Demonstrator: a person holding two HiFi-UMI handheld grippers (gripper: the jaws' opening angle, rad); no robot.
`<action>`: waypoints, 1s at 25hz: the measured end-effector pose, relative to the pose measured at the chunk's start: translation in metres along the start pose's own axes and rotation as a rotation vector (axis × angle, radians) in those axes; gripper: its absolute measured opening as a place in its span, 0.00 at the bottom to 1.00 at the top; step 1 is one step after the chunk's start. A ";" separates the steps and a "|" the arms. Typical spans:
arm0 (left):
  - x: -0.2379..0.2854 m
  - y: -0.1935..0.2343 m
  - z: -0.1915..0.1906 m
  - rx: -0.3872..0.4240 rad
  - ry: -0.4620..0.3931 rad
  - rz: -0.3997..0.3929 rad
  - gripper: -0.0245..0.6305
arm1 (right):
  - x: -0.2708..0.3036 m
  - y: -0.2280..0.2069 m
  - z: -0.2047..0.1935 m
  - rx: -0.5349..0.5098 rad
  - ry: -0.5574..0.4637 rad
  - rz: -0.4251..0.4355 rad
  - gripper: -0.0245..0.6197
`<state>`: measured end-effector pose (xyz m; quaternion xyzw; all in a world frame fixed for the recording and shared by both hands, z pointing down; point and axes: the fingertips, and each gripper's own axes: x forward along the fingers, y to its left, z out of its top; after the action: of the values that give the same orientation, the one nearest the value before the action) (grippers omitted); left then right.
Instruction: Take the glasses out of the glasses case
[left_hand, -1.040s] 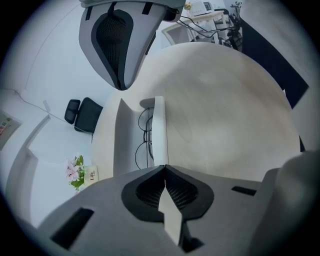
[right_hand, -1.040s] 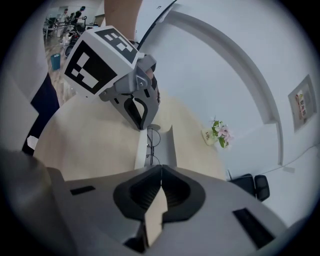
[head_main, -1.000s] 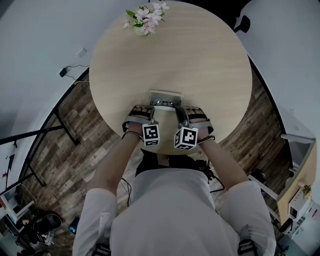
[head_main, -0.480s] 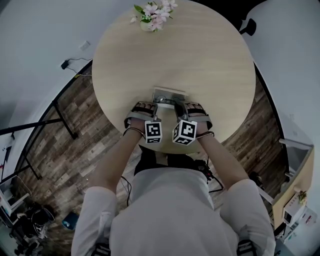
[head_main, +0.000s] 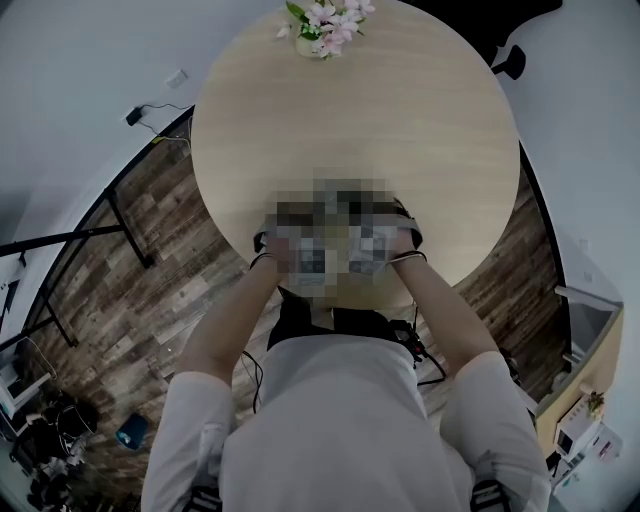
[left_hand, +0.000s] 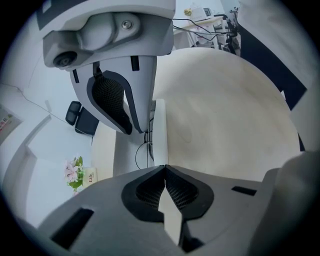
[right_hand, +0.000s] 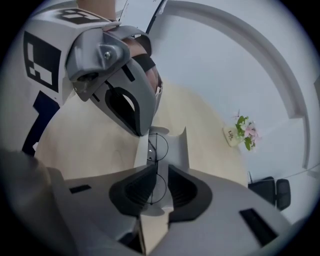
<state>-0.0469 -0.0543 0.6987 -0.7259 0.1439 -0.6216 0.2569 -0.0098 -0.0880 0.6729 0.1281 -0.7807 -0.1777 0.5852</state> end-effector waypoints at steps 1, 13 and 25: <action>0.000 0.000 0.000 0.001 -0.003 -0.001 0.05 | 0.002 0.001 0.000 0.003 0.003 0.014 0.13; -0.001 0.000 0.000 -0.007 -0.053 -0.006 0.05 | 0.024 0.005 0.002 -0.021 0.056 0.174 0.13; -0.001 -0.001 -0.001 -0.022 -0.062 -0.006 0.05 | 0.027 0.008 0.007 0.044 0.084 0.283 0.07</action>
<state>-0.0482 -0.0528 0.6985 -0.7481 0.1403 -0.5979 0.2514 -0.0244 -0.0906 0.6978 0.0368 -0.7696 -0.0709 0.6335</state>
